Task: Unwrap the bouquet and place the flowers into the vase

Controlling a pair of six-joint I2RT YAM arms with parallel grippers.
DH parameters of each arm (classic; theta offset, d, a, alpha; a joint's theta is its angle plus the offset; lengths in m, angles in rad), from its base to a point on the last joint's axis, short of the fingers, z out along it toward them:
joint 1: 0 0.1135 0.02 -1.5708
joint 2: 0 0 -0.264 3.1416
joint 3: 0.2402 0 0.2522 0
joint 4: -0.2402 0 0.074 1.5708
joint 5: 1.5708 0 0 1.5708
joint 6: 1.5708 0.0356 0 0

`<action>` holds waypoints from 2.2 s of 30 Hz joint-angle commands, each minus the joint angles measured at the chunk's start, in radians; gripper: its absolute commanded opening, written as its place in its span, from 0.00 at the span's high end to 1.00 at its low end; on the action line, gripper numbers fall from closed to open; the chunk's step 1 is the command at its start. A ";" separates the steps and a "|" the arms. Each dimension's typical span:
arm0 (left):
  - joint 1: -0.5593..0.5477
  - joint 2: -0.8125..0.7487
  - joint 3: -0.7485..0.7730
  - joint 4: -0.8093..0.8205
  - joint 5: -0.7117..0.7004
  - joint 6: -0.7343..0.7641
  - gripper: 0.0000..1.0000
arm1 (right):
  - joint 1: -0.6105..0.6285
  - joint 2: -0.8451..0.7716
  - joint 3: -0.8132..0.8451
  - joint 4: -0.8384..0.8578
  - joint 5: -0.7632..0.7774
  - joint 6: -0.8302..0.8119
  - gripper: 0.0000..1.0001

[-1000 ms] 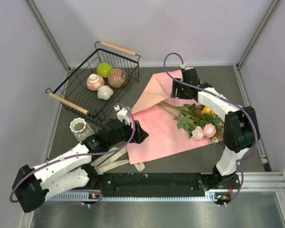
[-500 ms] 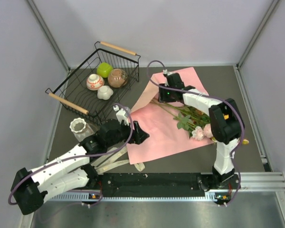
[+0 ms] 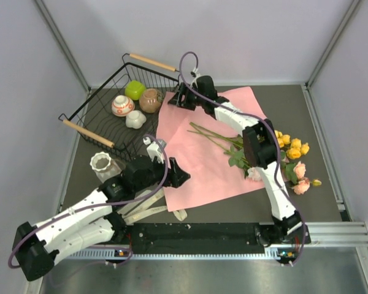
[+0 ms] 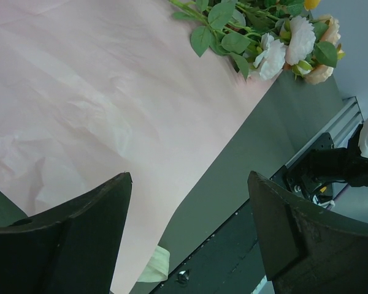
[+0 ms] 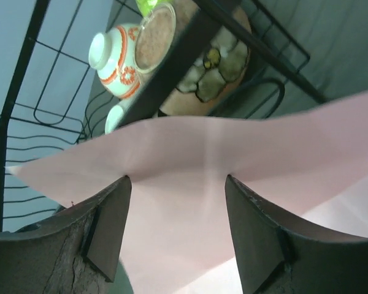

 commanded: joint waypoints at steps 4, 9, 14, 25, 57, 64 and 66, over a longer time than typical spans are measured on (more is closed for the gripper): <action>0.003 -0.065 -0.012 -0.006 -0.008 0.002 0.18 | -0.047 -0.225 -0.159 -0.115 -0.051 0.129 0.34; 0.003 -0.087 -0.012 -0.002 -0.009 0.012 0.18 | -0.072 -0.504 -0.438 -0.234 0.199 0.258 0.32; 0.003 -0.114 0.026 -0.020 0.012 0.029 0.17 | -0.089 -0.720 -0.786 -0.233 0.343 0.554 0.35; 0.003 -0.306 0.089 -0.158 0.000 0.058 0.17 | -0.102 -0.803 -1.025 -0.208 0.633 0.987 0.51; 0.003 -0.371 0.149 -0.284 -0.077 0.138 0.15 | -0.124 -0.706 -1.021 -0.239 0.659 1.256 0.92; 0.003 -0.381 0.142 -0.284 -0.079 0.132 0.15 | -0.125 -0.840 -1.056 -0.242 0.656 1.294 1.00; 0.003 -0.392 0.140 -0.285 -0.080 0.126 0.15 | -0.125 -0.883 -1.064 -0.241 0.655 1.292 1.00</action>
